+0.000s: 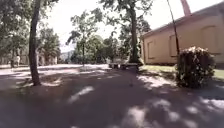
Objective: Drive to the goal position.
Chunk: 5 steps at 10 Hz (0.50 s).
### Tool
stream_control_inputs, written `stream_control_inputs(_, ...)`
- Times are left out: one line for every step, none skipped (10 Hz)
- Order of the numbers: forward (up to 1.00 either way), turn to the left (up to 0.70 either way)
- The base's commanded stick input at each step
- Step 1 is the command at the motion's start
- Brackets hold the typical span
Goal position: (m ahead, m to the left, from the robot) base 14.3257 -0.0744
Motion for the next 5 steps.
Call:
stream_control_inputs(0.85,0.00)
stream_control_inputs(0.85,0.00)
stream_control_inputs(0.85,0.00)
stream_control_inputs(0.85,0.00)
stream_control_inputs(0.85,0.00)
